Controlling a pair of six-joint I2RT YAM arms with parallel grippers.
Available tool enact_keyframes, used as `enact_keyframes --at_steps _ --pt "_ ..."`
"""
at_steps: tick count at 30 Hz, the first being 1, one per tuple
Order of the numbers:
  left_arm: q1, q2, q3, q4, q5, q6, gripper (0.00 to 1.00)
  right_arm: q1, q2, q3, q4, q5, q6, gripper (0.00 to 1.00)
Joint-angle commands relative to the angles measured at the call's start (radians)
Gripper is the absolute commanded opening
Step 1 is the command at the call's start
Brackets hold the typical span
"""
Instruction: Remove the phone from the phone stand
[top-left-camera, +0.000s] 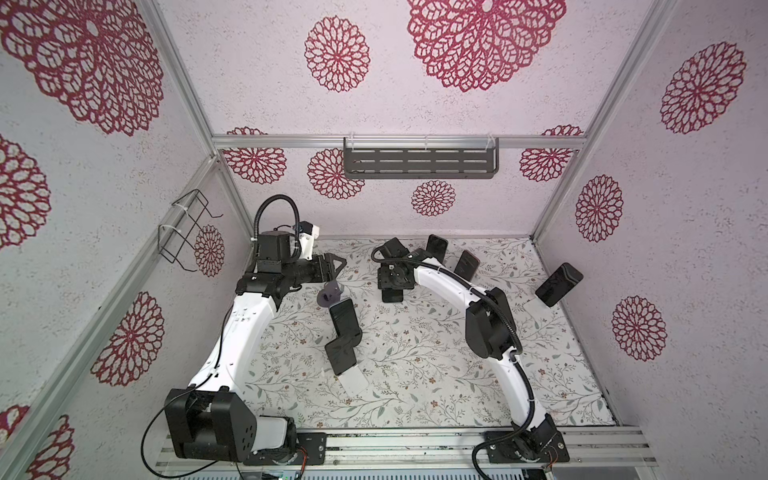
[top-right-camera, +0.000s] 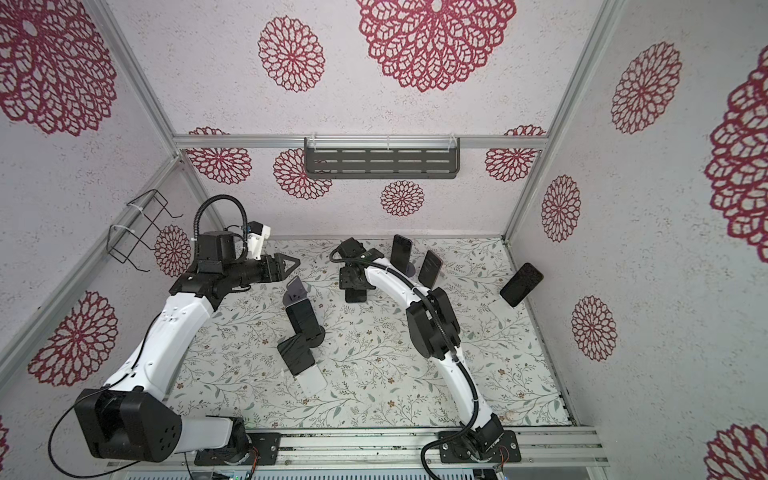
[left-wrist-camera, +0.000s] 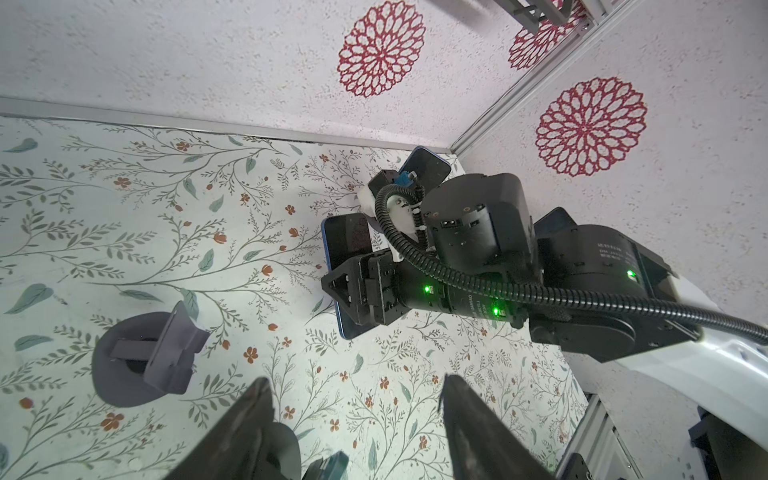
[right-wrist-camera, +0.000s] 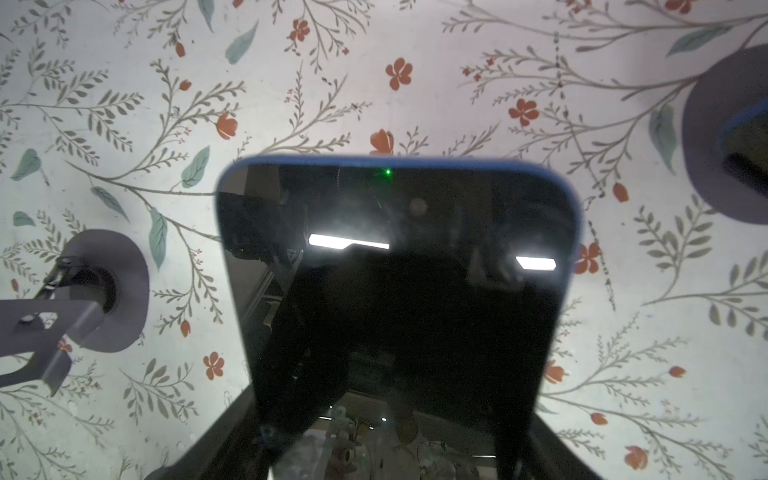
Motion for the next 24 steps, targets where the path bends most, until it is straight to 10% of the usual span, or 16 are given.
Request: enact_keyframes --at_steps 1,14,24 --pt "0.003 0.012 0.029 -0.015 -0.014 0.022 0.68 0.019 -0.002 0.056 0.04 0.031 0.054 0.0" --pt "0.003 0.017 0.049 -0.07 -0.085 0.063 0.68 0.028 0.146 0.141 0.149 0.051 0.072 0.0" --pt "0.003 0.019 0.053 -0.083 -0.101 0.077 0.68 0.028 0.216 0.168 0.139 0.081 0.1 0.37"
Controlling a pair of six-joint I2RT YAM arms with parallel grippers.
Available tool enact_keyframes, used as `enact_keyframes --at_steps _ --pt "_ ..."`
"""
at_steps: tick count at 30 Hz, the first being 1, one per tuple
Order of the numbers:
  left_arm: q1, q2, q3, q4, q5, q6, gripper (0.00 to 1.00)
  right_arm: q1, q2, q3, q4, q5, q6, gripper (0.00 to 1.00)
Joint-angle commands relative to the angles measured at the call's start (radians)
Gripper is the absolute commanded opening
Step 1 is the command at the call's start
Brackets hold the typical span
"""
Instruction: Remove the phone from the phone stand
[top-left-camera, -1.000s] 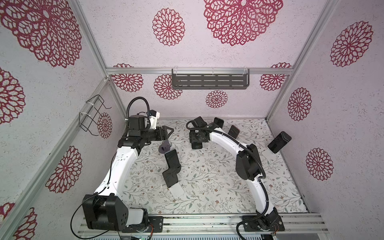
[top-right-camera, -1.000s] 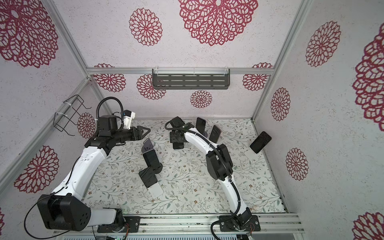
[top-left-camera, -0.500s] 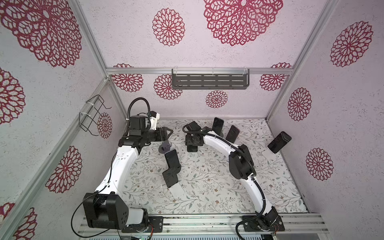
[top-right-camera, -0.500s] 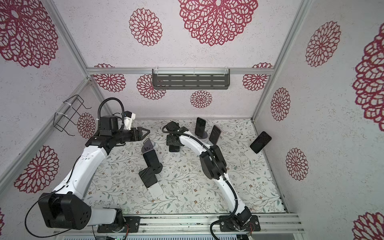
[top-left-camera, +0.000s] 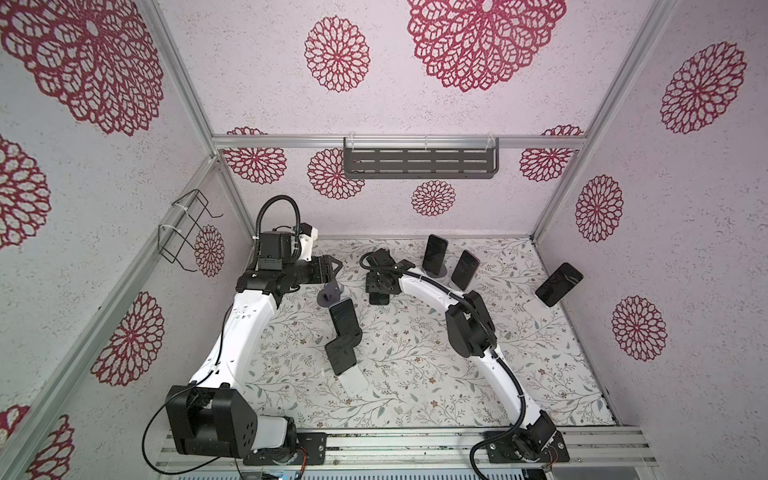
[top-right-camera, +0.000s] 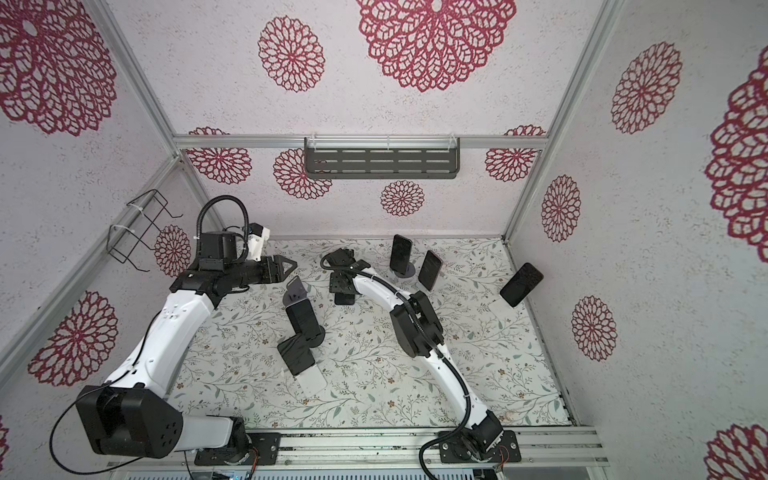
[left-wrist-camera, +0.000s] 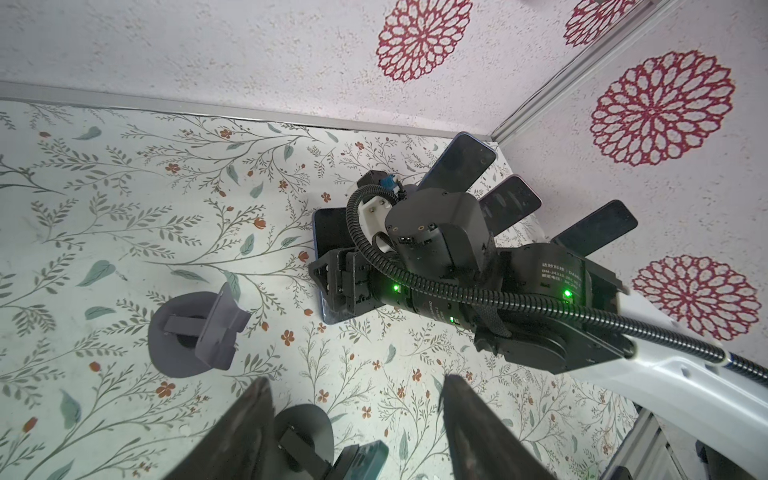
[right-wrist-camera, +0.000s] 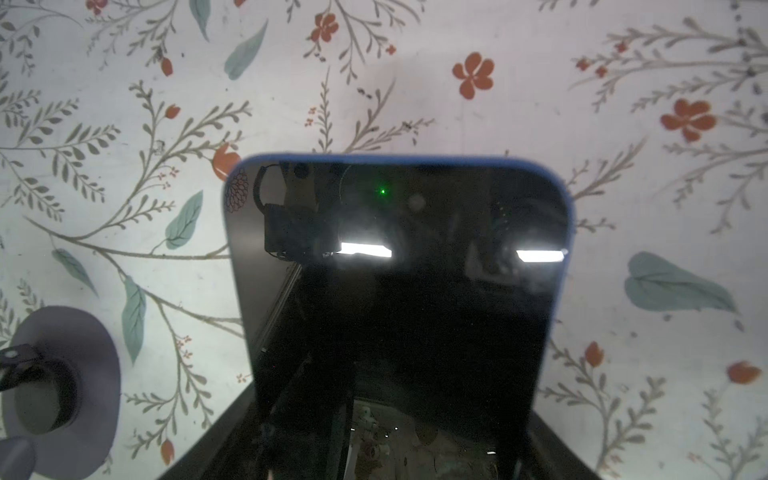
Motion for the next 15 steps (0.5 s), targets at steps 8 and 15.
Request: enact_keyframes --at_steps 8,15 --pt "0.003 0.003 0.028 -0.018 -0.011 0.034 0.68 -0.001 0.039 0.032 0.008 0.041 0.026 0.64" --pt "0.017 0.027 0.056 -0.074 -0.009 0.066 0.69 -0.001 0.044 0.03 0.014 0.029 0.005 0.69"
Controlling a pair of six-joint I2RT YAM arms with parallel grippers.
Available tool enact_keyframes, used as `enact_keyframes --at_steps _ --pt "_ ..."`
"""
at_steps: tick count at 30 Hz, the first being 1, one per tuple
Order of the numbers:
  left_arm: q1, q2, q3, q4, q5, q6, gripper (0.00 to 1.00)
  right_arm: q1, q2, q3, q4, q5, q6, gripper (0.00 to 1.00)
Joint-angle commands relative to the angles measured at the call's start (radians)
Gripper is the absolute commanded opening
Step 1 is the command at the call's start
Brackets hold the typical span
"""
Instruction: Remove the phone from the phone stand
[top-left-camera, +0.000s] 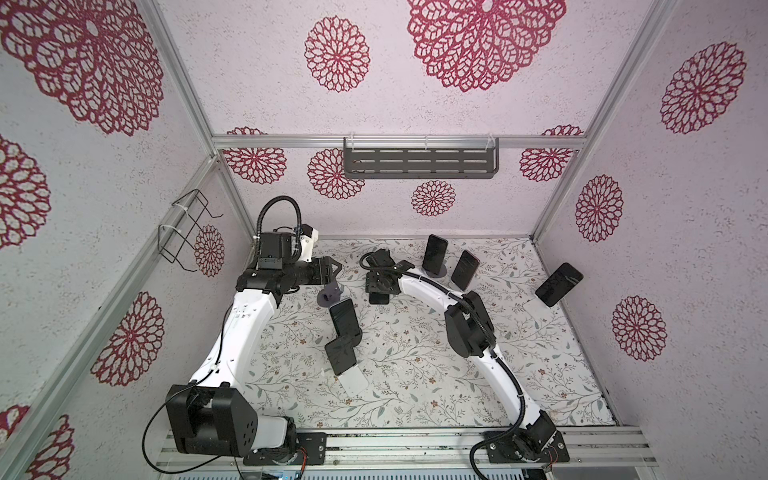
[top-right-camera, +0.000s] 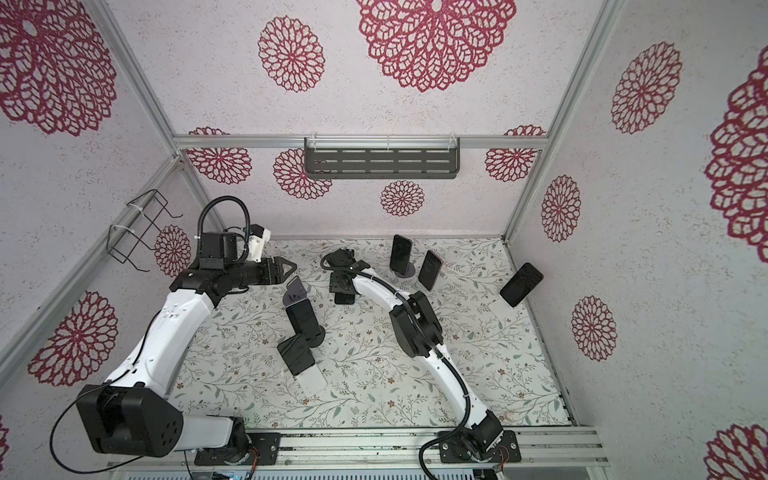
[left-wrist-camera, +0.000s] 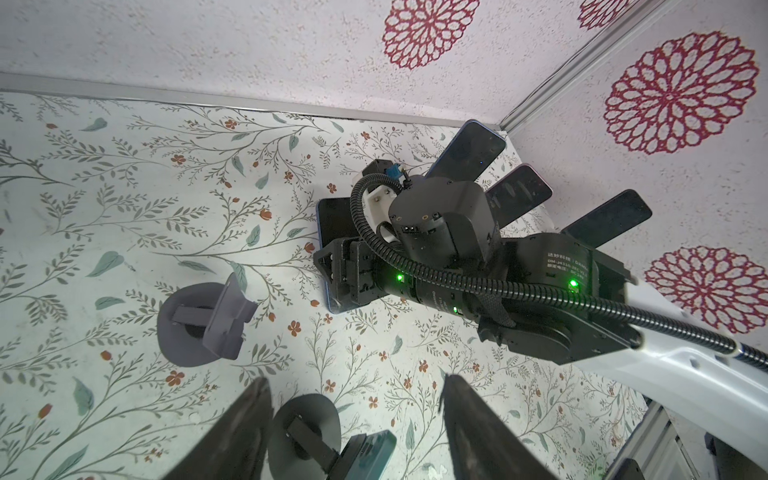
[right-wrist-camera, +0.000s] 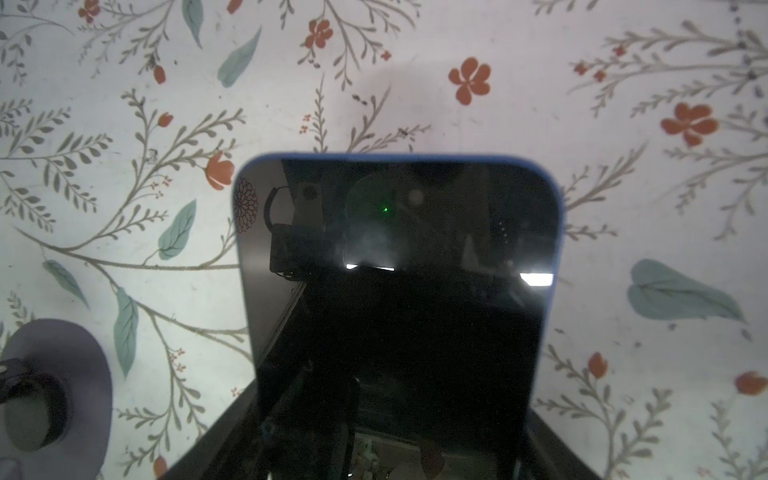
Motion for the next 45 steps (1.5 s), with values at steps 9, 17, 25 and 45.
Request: enact_keyframes --at_steps 9,17,25,45 --pt "0.019 0.017 0.071 -0.132 -0.009 0.117 0.72 -0.001 0.016 0.021 -0.011 0.019 -0.023 0.79" --pt "0.019 0.006 0.079 -0.165 0.01 0.156 0.75 -0.002 -0.023 0.021 -0.029 -0.008 -0.06 0.96" --pt "0.018 -0.059 0.095 -0.325 -0.026 0.308 0.77 -0.017 -0.342 -0.18 -0.089 -0.034 -0.272 0.98" --pt "-0.03 -0.025 0.013 -0.34 0.073 0.489 0.73 -0.127 -1.098 -1.058 0.04 -0.344 -0.481 0.95"
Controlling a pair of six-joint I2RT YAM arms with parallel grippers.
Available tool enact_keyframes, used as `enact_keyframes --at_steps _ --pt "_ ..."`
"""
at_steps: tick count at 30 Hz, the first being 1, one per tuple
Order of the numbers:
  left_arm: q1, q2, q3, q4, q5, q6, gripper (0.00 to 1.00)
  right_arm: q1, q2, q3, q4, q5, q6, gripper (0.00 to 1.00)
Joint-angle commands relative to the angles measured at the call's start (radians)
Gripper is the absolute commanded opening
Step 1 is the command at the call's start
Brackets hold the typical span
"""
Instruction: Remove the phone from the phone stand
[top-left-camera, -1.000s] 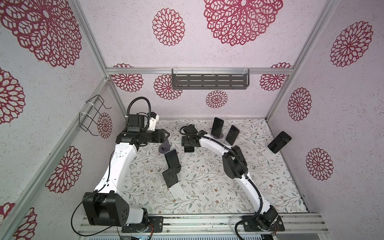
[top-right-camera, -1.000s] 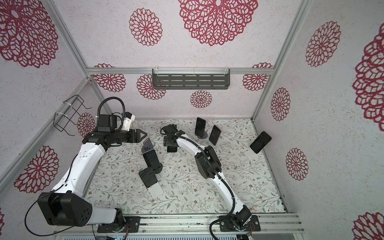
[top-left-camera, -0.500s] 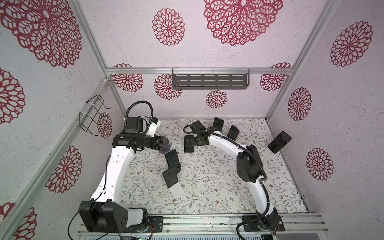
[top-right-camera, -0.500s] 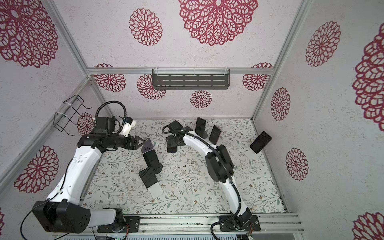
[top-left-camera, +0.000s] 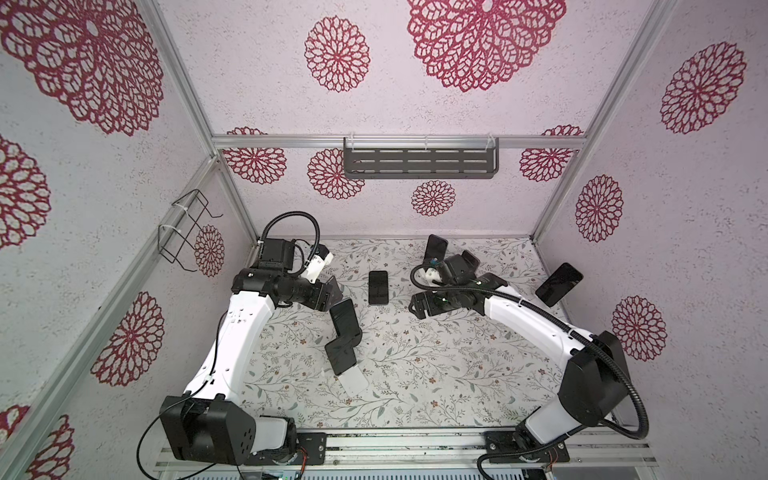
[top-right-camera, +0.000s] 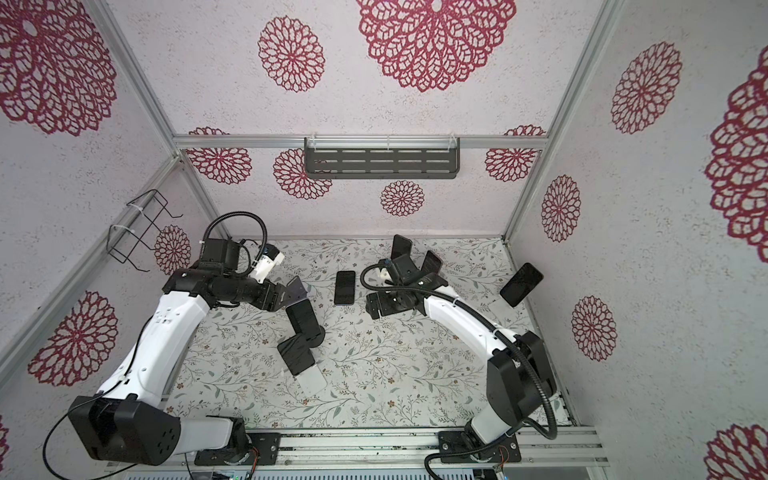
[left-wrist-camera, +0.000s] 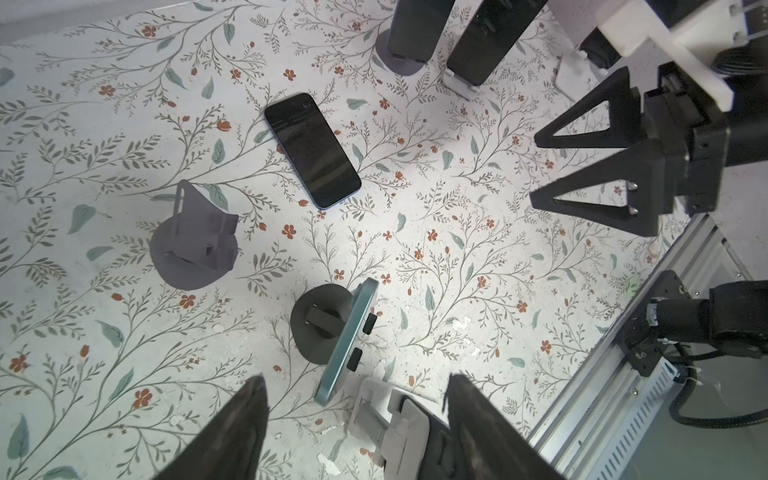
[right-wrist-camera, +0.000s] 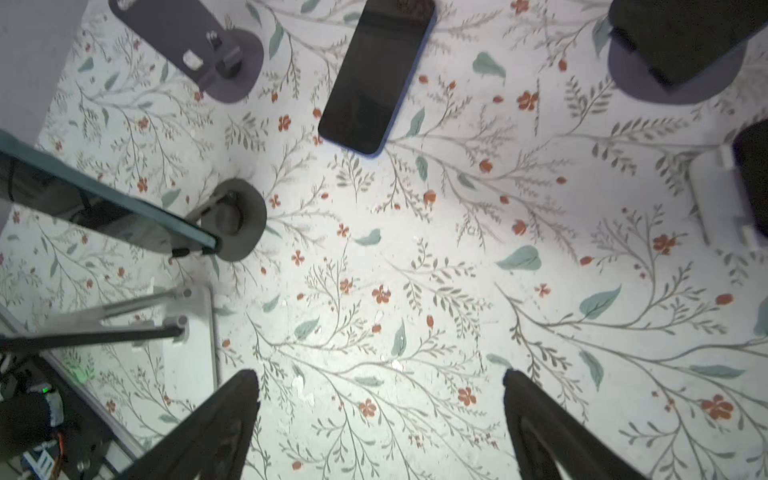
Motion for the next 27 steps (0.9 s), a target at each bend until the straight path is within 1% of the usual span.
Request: enact_keyframes --at_steps 1,4,6,11,14,18,21,27 --pt "-0.005 0.024 -0.007 0.021 0.059 0.073 0.73 -0.006 -0.08 -0.028 0.013 0.006 -0.064 0.96" --pt "-0.02 0.055 -0.008 0.004 0.031 0.079 0.72 -0.015 -0.087 -0.039 -0.011 0.005 -0.095 0.96" --pt "-0.034 0.077 -0.003 -0.021 0.015 0.09 0.69 -0.019 -0.087 -0.043 -0.015 -0.001 -0.104 0.96" --pt "-0.043 0.098 -0.005 -0.024 -0.003 0.09 0.65 -0.024 -0.084 -0.044 0.003 -0.018 -0.108 0.95" --pt "-0.046 0.112 -0.005 -0.025 -0.004 0.088 0.6 -0.025 -0.079 -0.04 0.007 -0.028 -0.111 0.95" --pt "-0.049 0.124 -0.006 -0.031 -0.017 0.083 0.51 -0.024 -0.067 -0.031 -0.012 -0.025 -0.116 0.95" --pt "-0.05 0.129 -0.003 -0.034 -0.017 0.079 0.46 -0.024 -0.061 -0.028 -0.024 -0.027 -0.122 0.94" --pt "-0.049 0.147 -0.002 -0.034 -0.016 0.078 0.43 -0.024 -0.063 -0.025 -0.024 -0.057 -0.136 0.93"
